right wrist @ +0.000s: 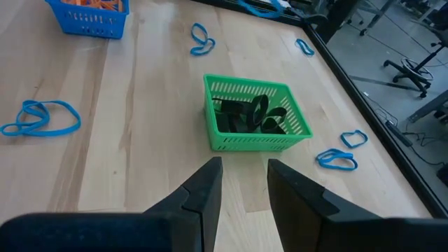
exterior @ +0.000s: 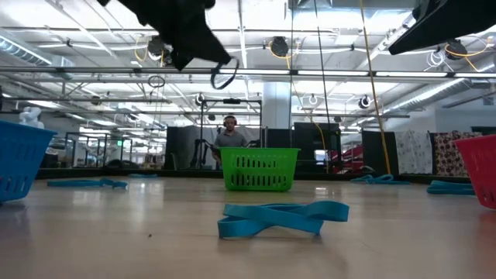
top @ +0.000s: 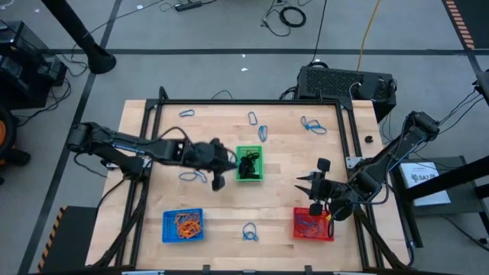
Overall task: Sort rubber bands into baskets
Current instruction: Put the blue rubber band into the red bin
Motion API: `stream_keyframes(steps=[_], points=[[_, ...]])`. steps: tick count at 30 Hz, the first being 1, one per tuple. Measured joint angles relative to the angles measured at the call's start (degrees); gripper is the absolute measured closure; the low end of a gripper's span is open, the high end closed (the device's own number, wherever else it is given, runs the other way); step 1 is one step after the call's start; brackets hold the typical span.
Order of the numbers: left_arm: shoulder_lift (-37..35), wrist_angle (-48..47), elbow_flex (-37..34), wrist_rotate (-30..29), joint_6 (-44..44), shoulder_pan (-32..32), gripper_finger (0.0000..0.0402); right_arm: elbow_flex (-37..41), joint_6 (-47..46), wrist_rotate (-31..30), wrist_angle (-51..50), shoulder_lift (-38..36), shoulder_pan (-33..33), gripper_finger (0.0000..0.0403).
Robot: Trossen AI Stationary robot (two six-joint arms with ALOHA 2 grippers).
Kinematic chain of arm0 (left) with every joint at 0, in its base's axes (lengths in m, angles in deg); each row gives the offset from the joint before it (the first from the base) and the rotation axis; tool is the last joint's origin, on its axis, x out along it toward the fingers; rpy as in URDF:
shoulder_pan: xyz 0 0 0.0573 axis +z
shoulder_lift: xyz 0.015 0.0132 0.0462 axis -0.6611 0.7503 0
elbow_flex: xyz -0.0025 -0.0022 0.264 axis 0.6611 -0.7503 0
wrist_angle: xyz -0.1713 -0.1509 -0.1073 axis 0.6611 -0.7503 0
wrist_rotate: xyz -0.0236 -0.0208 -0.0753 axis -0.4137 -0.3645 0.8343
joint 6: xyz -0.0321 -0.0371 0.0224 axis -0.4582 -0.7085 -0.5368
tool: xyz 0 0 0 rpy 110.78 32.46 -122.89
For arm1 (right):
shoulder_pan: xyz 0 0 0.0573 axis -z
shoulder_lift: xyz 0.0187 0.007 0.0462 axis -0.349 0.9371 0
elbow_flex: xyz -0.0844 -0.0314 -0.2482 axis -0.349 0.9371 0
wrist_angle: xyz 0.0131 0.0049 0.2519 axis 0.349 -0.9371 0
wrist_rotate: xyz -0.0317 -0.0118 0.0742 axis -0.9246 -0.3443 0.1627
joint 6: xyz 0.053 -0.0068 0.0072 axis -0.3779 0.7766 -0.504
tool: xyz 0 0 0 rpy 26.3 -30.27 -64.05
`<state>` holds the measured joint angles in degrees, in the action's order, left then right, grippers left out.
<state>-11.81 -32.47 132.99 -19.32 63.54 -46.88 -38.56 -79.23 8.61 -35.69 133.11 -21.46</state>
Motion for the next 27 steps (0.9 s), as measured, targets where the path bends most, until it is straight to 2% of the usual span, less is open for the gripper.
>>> stream_keyframes(steps=[6,9,12,18,22,27], points=[[5.0,9.3,0.1,-2.7,-0.2,-7.2,0.04,0.0,-0.2,0.0,0.0,0.0,0.0,0.0293],[9.8,17.8,0.1,-3.2,1.4,-9.8,0.04,0.0,-0.5,0.0,0.0,0.0,0.0,0.0293],[16.2,30.1,0.1,-2.6,3.7,-11.8,0.04,0.0,-1.3,0.0,-0.1,0.0,0.0,0.0293],[30.2,56.4,0.4,2.2,9.9,-13.6,0.04,0.0,-1.5,0.0,-0.1,0.0,0.0,0.0293],[38.5,66.4,5.2,6.7,10.1,-13.6,0.04,0.0,-1.5,0.0,0.0,0.0,0.0,0.0293],[47.9,66.6,15.7,8.9,10.2,-13.6,0.04,0.0,-1.4,0.0,-0.1,0.0,0.0,0.0293]])
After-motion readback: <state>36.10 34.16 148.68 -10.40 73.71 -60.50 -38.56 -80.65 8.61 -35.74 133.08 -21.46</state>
